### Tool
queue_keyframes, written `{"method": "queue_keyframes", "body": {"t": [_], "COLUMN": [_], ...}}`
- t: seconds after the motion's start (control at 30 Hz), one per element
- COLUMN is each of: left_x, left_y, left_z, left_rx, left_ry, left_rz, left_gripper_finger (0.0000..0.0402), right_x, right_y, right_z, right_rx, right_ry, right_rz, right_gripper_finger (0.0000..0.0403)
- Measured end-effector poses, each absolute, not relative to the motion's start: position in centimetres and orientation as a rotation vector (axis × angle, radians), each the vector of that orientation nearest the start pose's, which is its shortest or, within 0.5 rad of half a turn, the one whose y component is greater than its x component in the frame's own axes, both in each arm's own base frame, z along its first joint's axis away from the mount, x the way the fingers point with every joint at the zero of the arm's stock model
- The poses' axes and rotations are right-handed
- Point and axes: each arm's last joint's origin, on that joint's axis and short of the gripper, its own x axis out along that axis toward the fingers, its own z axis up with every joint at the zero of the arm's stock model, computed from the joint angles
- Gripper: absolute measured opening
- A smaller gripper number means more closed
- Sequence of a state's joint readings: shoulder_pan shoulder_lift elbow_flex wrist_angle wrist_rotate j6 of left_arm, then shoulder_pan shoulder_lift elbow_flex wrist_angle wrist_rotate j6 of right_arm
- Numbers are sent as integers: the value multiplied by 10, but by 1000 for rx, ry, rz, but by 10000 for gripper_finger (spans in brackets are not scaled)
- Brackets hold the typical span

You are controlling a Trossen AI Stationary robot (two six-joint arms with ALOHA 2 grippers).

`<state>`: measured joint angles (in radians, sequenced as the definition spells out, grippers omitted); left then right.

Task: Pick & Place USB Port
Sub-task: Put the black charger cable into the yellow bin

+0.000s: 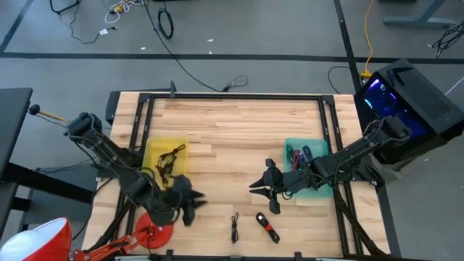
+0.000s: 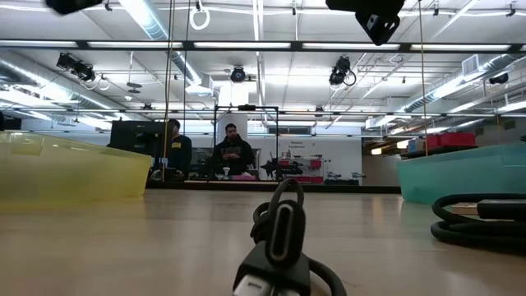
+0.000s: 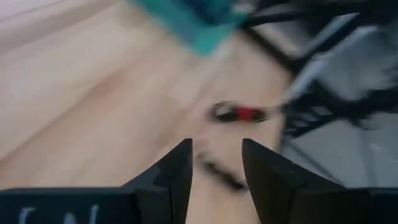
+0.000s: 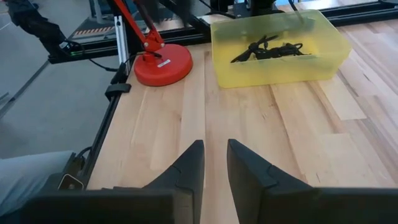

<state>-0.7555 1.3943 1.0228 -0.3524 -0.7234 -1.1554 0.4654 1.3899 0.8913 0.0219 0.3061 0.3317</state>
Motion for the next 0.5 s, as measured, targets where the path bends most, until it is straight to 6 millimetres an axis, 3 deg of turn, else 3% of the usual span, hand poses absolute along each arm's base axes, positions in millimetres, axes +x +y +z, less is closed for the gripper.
{"method": "queue_keyframes", "body": {"t": [0.13,0.37,0.5], "left_x": [250,289,301], "left_y": [-203,-217,-221], "left_z": [261,205,187], "left_rx": [-590,-628,-628], "left_ry": [422,576,641], "left_rz": [206,275,274], "left_gripper_finger": [133,117,117], "right_x": [273,273,275], "right_y": [127,128,133], "right_z": [255,255,244], "right_rx": [146,152,199], "right_ry": [462,464,528], "right_rz": [81,88,101], "right_gripper_finger": [72,72,72]}}
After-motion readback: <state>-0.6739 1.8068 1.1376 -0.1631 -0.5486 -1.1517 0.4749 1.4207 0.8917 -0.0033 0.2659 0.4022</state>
